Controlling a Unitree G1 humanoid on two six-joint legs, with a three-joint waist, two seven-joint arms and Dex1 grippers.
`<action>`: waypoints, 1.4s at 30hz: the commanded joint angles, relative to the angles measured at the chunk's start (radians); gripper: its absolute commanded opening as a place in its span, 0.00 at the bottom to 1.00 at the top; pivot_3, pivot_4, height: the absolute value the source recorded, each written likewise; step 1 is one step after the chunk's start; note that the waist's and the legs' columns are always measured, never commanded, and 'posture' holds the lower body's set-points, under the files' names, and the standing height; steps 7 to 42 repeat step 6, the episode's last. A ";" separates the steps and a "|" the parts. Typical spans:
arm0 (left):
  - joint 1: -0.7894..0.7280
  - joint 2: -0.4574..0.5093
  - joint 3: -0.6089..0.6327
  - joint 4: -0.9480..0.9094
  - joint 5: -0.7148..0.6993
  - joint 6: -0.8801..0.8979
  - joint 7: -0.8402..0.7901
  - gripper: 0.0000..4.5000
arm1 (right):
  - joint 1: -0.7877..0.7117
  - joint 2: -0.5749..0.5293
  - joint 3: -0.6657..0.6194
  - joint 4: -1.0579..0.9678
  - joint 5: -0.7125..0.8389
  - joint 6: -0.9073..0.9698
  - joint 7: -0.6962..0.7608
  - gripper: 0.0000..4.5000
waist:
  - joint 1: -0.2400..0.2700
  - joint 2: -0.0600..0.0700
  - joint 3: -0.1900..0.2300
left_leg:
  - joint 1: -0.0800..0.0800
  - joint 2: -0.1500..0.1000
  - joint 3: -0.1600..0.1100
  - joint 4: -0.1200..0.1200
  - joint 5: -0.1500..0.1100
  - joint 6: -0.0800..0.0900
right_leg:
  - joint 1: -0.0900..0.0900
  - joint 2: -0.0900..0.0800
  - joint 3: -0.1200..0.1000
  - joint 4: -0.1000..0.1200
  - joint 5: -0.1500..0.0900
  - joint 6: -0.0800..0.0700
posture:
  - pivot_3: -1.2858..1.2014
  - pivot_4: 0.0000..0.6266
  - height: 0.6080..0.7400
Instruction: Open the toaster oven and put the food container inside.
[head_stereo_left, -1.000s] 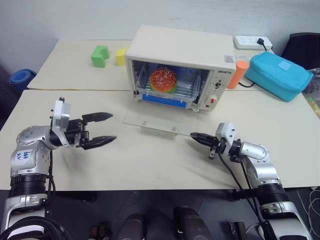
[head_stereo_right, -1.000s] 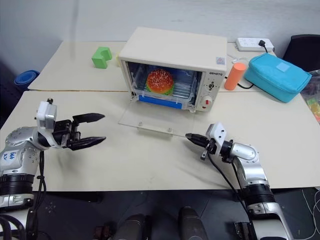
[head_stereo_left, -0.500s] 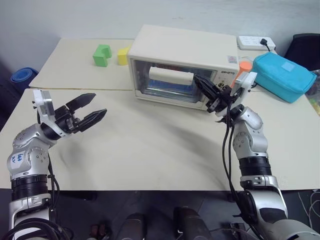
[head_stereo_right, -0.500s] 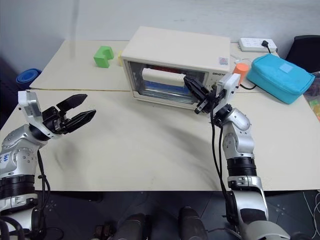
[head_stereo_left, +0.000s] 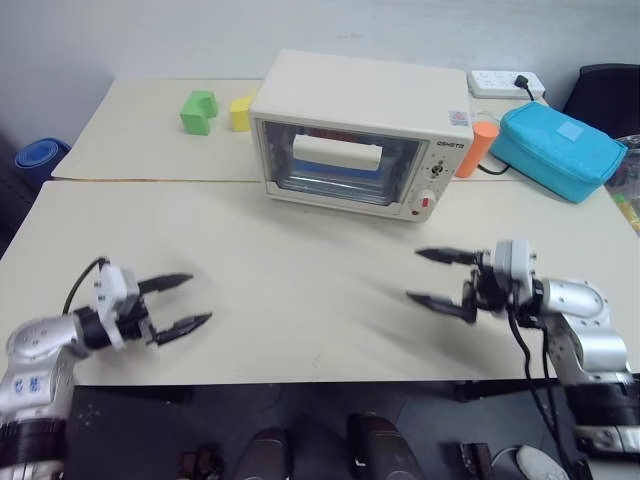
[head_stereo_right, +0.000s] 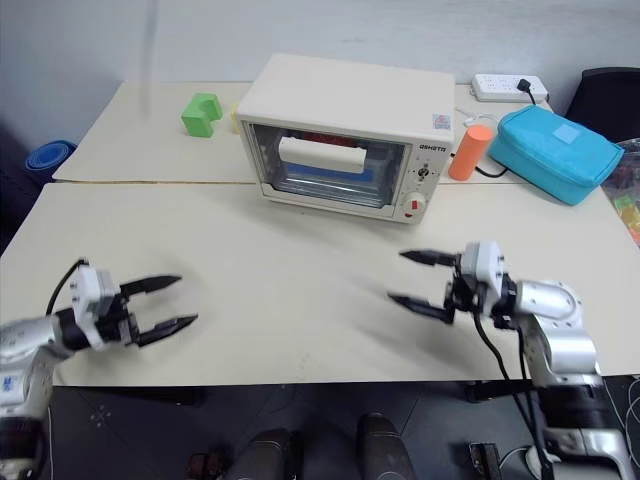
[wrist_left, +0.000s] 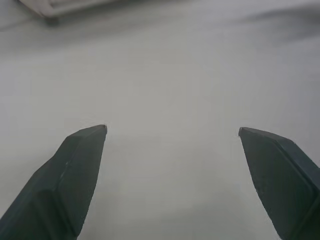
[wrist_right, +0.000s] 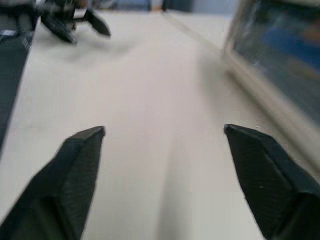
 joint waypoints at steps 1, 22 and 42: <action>0.050 0.000 0.056 -0.101 -0.016 -0.041 0.036 1.00 | 0.018 -0.018 -0.014 0.001 -0.011 -0.079 0.043 0.99 | 0.000 0.000 0.000 | 0.001 0.000 0.000 0.000 0.000 0.001 | 0.001 -0.001 0.000 0.000 0.001 0.001 | 0.52 0.24 1.00; 0.119 -0.006 0.092 -0.231 -0.039 -0.027 0.083 1.00 | 0.033 -0.017 -0.048 0.022 -0.006 -0.100 0.028 0.99 | 0.000 0.000 0.000 | 0.004 0.001 0.000 -0.001 0.000 0.000 | 0.002 -0.001 -0.001 0.000 0.001 0.001 | 0.52 0.24 1.00; 0.119 -0.006 0.092 -0.231 -0.039 -0.027 0.083 1.00 | 0.033 -0.017 -0.048 0.022 -0.006 -0.100 0.028 0.99 | 0.000 0.000 0.000 | 0.004 0.001 0.000 -0.001 0.000 0.000 | 0.002 -0.001 -0.001 0.000 0.001 0.001 | 0.52 0.24 1.00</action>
